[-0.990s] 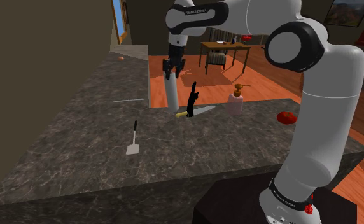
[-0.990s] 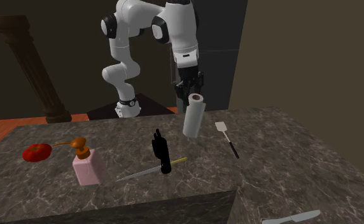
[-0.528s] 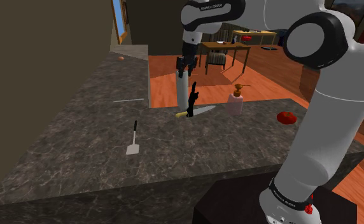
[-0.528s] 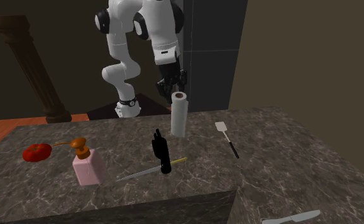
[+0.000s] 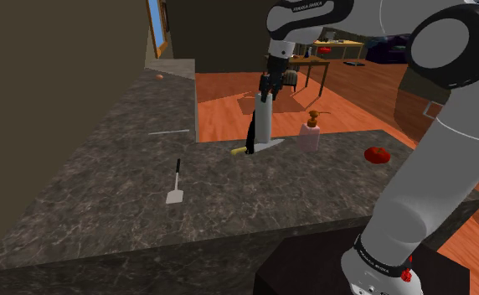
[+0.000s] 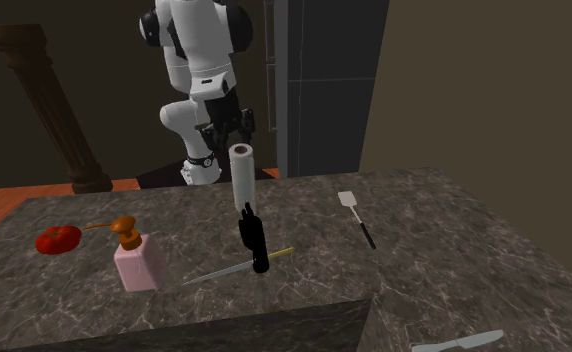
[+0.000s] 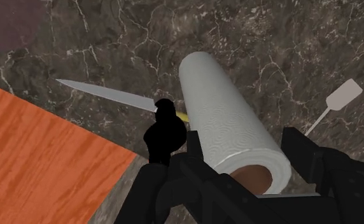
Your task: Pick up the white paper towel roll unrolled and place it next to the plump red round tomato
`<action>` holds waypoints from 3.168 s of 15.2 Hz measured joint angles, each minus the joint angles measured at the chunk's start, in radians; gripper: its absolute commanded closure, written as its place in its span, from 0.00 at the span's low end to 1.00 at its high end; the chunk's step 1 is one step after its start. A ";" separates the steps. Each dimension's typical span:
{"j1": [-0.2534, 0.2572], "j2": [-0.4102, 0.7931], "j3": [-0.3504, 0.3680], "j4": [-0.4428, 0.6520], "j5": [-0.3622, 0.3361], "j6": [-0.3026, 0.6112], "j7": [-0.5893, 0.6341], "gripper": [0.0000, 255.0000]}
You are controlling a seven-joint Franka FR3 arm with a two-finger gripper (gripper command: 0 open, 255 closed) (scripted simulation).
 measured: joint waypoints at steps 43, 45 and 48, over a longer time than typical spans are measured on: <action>-0.465 0.170 -0.642 0.202 0.038 -0.227 -1.088 1.00; -0.516 0.244 -0.659 0.267 0.084 -0.249 -1.152 1.00; -0.620 0.366 -0.670 0.398 0.160 -0.304 -1.247 1.00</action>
